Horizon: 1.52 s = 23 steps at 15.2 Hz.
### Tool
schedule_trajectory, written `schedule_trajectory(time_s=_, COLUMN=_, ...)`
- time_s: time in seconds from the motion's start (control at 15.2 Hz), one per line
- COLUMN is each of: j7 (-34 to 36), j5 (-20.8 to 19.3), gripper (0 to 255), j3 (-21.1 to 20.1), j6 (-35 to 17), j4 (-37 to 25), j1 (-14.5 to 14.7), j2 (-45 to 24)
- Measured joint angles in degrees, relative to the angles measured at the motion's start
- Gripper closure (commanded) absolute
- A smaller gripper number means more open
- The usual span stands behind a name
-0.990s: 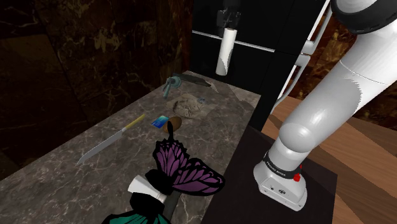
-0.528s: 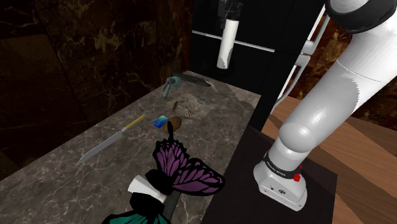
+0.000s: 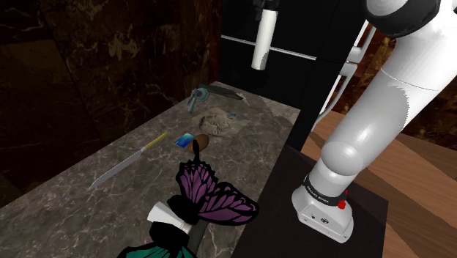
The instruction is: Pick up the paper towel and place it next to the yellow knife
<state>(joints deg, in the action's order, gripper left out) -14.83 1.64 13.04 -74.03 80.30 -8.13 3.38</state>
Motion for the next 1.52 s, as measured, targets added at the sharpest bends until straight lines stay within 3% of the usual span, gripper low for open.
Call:
schedule_trajectory(time_s=0.13, j7=0.8, j5=0.1, gripper=255, j3=-0.4, j6=1.4, j4=-1.4, j1=0.4, j2=-0.1)
schedule_trajectory(time_s=0.99, j7=19.5, j5=1.3, gripper=255, j3=-11.3, j6=-0.5, j4=8.0, j1=8.0, j2=8.3)
schedule_trajectory(time_s=1.52, j7=31.4, j5=3.2, gripper=255, j3=-18.5, j6=-1.2, j4=8.1, j1=12.3, j2=8.5)
